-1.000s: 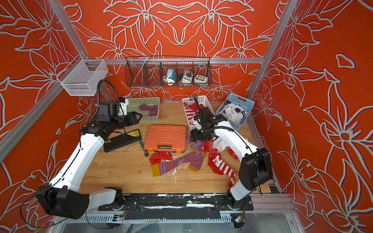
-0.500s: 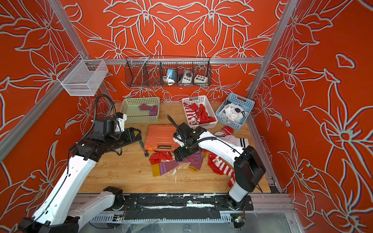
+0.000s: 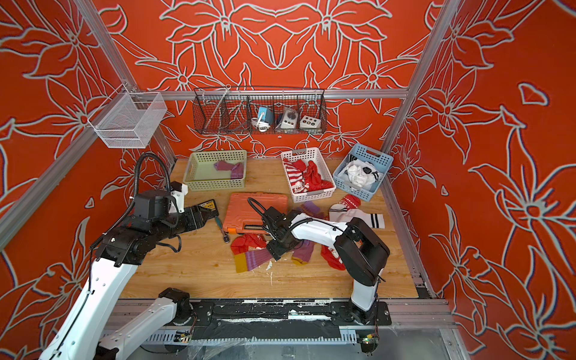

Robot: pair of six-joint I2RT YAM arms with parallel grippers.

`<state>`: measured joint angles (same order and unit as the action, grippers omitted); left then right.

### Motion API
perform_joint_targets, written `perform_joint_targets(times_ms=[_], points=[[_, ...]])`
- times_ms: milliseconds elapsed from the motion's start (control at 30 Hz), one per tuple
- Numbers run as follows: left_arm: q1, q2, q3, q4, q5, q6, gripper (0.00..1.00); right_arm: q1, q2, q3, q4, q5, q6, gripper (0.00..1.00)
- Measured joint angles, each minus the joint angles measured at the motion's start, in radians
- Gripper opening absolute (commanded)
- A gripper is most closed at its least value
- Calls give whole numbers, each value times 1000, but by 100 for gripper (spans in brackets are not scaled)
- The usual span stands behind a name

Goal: Sort the socks into the basket by color
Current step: Pick up the sock from the center of the board.

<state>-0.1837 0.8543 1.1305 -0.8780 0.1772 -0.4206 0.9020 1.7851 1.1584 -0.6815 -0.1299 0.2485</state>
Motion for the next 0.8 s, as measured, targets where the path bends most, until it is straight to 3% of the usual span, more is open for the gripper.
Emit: perform_joint_targets(times_ms=[133, 233, 300, 567, 800], points=[[-1, -1, 0, -5, -1, 0, 53, 0, 5, -16, 26, 7, 11, 28], [-2, -2, 0, -5, -1, 0, 53, 1, -1, -23, 36, 5, 19, 8], [-4, -2, 0, -5, 0, 0, 53, 1, -14, -23, 32, -2, 23, 1], [-44, -2, -19, 11, 5, 0, 53, 1, -151, 24, -17, -38, 22, 0], [-172, -10, -111, 93, 4, -15, 55, 0, -244, 110, -49, -82, 19, 0]])
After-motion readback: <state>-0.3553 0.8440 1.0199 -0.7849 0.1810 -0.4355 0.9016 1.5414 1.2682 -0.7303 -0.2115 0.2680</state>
